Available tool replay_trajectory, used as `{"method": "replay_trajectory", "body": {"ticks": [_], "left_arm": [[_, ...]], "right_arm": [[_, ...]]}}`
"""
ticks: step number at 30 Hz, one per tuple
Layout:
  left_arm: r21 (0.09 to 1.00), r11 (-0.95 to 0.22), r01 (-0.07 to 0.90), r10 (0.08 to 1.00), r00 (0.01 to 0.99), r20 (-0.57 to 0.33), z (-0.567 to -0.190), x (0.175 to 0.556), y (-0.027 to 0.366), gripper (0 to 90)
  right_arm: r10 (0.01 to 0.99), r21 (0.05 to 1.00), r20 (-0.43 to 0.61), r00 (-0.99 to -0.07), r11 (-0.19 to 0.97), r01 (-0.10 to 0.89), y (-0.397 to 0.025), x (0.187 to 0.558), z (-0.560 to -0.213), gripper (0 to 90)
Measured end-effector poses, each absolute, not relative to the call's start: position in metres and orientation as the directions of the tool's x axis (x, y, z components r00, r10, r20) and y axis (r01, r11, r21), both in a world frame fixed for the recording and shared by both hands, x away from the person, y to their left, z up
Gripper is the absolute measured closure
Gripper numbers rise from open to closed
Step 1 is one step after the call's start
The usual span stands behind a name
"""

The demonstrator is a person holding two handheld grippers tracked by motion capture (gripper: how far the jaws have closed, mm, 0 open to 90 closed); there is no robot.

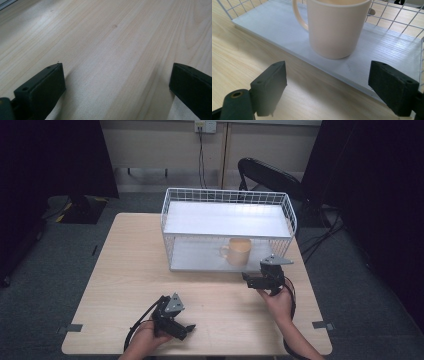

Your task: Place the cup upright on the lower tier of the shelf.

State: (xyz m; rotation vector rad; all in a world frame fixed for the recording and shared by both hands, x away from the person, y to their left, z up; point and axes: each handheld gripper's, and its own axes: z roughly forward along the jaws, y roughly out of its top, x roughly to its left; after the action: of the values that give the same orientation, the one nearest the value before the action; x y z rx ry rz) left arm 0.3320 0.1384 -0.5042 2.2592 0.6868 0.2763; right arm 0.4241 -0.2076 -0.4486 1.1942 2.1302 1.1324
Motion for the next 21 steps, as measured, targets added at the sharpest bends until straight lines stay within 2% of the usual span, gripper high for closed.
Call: {"method": "replay_trajectory", "body": {"ticks": [21], "left_arm": [[0.715, -0.578, 0.392, 0.553, 0.833, -0.009, -0.504, 0.332, 0.138, 0.0]], "right_arm": [[0.822, 0.814, 0.014, -0.569, 0.321, 0.484, -0.227, 0.402, -0.453, 15.2]]}}
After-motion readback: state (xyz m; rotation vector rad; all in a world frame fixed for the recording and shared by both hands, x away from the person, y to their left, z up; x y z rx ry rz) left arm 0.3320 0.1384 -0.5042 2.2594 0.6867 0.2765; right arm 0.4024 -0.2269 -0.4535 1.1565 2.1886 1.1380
